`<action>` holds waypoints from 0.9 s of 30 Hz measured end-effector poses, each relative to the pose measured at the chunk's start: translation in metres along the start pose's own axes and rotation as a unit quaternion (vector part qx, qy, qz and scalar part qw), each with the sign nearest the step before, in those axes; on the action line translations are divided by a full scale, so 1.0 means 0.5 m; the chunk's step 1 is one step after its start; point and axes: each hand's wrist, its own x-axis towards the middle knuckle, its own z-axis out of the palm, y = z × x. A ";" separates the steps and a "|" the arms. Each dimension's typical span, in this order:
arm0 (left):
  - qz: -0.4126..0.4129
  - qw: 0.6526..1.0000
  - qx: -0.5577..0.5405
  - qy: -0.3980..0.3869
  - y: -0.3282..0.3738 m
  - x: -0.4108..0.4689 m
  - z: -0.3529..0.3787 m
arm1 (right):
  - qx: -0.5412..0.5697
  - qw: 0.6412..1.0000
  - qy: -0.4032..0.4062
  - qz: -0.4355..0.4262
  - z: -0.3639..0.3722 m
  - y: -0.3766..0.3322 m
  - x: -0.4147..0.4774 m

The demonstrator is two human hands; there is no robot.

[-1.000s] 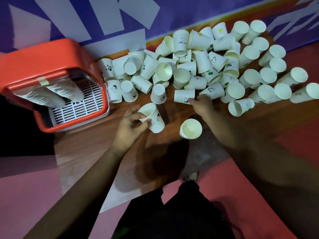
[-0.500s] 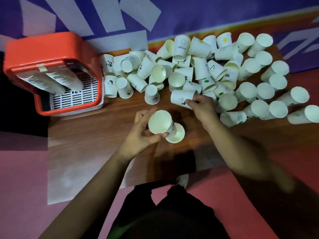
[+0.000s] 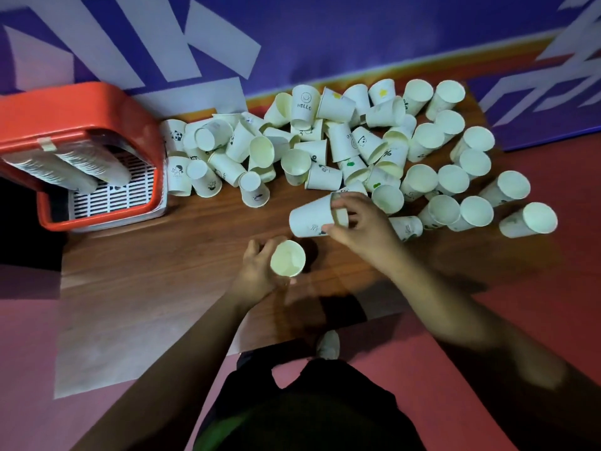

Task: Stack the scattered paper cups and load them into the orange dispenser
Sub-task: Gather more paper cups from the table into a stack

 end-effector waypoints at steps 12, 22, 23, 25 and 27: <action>-0.107 0.951 -0.289 0.011 0.033 -0.047 -0.102 | -0.137 0.979 -0.123 -0.083 0.117 -0.004 -0.054; -0.067 0.970 -0.219 -0.079 -0.024 -0.043 -0.050 | -0.130 0.988 -0.079 -0.035 0.214 0.064 -0.073; -0.071 0.973 -0.205 -0.078 -0.026 -0.042 -0.048 | -0.124 0.988 -0.085 -0.028 0.214 0.067 -0.074; -0.071 0.978 -0.179 -0.078 -0.019 -0.042 -0.047 | -0.110 0.989 -0.101 -0.014 0.212 0.072 -0.075; -0.063 0.986 -0.134 -0.070 -0.011 -0.042 -0.048 | -0.106 0.988 -0.113 -0.001 0.200 0.070 -0.076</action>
